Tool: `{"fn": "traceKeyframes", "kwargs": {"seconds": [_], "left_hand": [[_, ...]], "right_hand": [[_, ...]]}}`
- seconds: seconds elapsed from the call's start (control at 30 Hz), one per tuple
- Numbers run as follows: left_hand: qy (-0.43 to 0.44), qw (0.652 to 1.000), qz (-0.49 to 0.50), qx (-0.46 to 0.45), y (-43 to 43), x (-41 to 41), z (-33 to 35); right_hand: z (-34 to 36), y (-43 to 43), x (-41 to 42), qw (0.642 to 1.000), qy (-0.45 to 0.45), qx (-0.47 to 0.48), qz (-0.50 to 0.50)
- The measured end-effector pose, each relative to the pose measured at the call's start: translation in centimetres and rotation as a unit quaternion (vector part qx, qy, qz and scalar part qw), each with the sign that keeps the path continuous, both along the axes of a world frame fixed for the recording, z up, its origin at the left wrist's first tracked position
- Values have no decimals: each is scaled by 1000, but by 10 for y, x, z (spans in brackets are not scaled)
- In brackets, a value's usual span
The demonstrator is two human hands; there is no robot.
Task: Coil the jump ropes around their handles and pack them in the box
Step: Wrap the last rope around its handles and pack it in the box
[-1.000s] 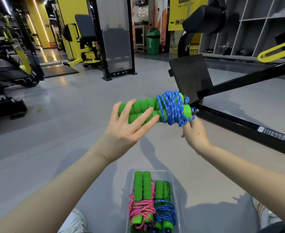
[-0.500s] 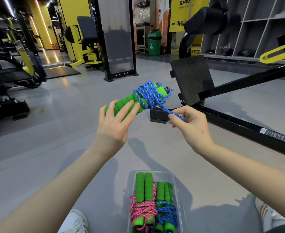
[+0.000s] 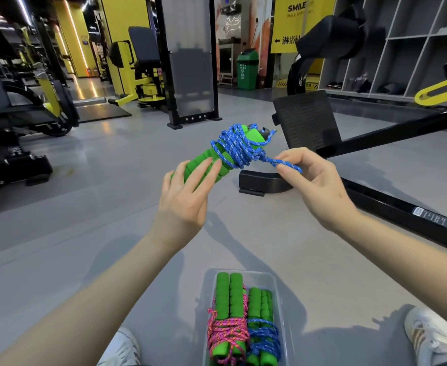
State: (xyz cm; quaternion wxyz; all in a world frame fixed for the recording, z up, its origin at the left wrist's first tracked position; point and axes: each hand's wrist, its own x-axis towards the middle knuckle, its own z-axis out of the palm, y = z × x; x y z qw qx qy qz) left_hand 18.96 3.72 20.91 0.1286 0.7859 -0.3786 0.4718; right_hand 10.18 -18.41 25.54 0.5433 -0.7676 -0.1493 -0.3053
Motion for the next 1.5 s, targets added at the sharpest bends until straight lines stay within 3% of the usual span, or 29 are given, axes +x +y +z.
{"fn": "traceKeyframes", "kwargs": {"seconds": [0.07, 0.13, 0.2, 0.33, 0.5, 0.83, 0.97, 1.17, 1.33, 1.5], "left_hand": [[-5, 1000, -1, -1, 0, 0, 2], [-7, 1000, 9, 3, 2, 2, 3], [-14, 999, 21, 25, 4, 4, 2], [-57, 990, 55, 119, 2, 3, -2], [-90, 982, 52, 157, -11, -2, 5], [-119, 980, 34, 155, -22, -17, -3], [-143, 980, 33, 132, -26, -18, 3], [-153, 981, 28, 112, -31, -20, 6], [-155, 982, 26, 102, -34, -21, 7], [-154, 984, 26, 90, -35, -19, 3]], "right_hand": [[-2, -5, 0, 991, -37, -129, 7], [-9, -13, 4, 953, -79, -293, -7], [-14, -19, 7, 926, -89, -366, -12], [-15, -11, 4, 960, -48, -276, -1], [-12, 0, 4, 984, 13, -177, 2], [-17, 7, 7, 958, -85, -232, -142], [-17, 9, 12, 955, -116, -188, -196], [-12, 6, 14, 941, -167, -216, -199], [-12, 5, 18, 907, -192, -295, -234], [-6, 7, 16, 914, -183, -278, -232]]}}
